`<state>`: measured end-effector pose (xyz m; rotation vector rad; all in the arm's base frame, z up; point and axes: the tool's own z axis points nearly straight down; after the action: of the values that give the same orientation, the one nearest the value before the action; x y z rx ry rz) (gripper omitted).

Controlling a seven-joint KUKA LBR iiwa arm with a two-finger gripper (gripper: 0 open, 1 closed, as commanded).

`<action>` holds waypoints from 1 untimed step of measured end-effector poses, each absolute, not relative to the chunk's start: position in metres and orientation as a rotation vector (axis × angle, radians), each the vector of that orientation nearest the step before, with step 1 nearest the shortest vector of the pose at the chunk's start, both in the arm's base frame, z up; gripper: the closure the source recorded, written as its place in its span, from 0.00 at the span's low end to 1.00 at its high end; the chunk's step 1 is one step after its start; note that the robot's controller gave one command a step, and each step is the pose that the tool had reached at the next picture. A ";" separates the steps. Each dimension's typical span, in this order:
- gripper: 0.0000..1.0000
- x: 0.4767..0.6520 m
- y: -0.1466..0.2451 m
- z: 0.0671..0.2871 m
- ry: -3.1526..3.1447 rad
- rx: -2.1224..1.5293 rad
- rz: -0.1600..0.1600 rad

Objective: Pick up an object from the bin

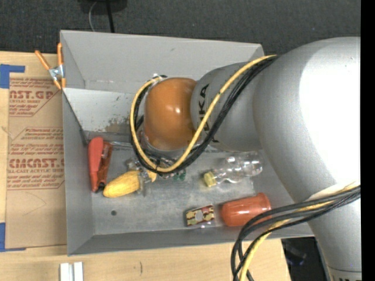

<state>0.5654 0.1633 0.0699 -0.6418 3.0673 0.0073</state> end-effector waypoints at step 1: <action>1.00 0.565 0.163 0.071 3.067 -0.644 0.007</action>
Offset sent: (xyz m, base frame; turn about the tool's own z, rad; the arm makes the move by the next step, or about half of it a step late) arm 0.0000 0.0001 0.0711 0.0000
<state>0.5652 0.1634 0.0714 -0.6443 3.0674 0.0074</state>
